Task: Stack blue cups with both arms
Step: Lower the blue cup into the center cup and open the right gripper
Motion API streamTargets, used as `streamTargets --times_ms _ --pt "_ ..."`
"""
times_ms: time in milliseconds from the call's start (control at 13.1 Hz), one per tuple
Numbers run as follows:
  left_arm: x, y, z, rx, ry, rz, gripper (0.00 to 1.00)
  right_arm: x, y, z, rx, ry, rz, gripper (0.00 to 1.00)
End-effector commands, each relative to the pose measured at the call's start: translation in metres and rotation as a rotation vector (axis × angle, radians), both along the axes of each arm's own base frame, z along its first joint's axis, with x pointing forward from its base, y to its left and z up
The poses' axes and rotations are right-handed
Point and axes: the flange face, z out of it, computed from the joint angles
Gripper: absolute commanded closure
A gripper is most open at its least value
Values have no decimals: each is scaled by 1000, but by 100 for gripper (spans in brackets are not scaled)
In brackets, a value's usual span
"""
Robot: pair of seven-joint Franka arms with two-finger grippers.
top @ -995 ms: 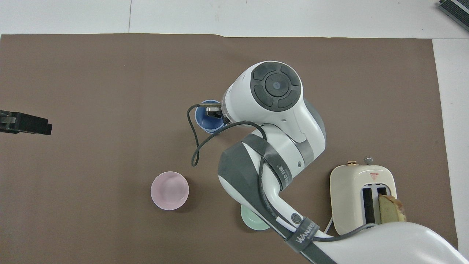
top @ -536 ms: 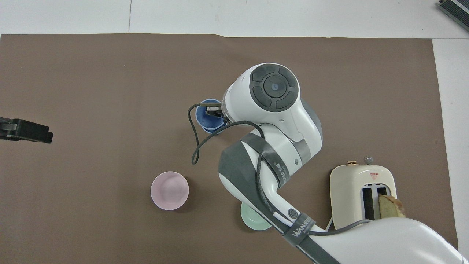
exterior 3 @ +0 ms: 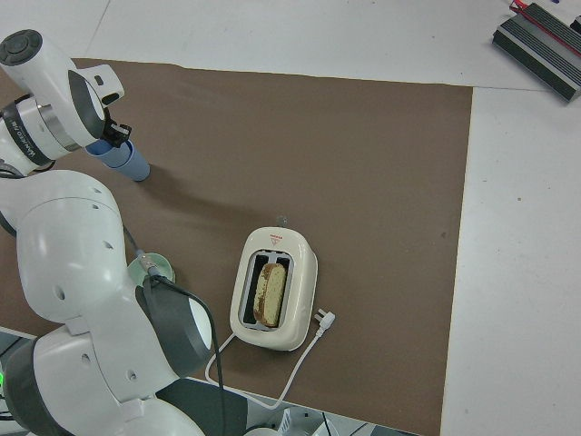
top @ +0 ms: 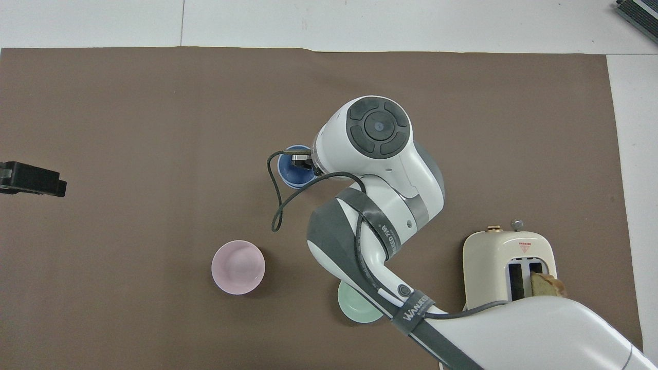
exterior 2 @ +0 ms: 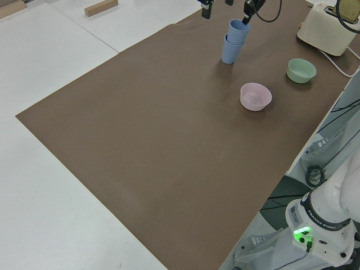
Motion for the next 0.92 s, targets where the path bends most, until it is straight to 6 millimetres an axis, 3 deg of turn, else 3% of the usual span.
streamTargets --times_ms 0,306,383,459,612,766,842 --pt "-2 3 6 -15 -11 9 0 3 -1 -13 -21 -24 28 100" --pt "-2 3 5 -13 -9 11 0 6 -8 -17 -20 -29 19 100" --pt "-2 3 5 -13 -6 11 0 6 -6 -14 -15 -29 8 79" --pt "-2 3 5 -13 -6 11 0 5 -4 -10 -8 -27 4 38" --pt "-3 3 5 -13 -5 11 0 5 -9 6 -11 -26 -25 36" --pt "-3 3 4 -13 -3 9 0 1 -24 41 -29 -50 -44 17" --pt "-3 2 5 -13 -3 6 0 8 -48 52 -44 -53 -70 8"
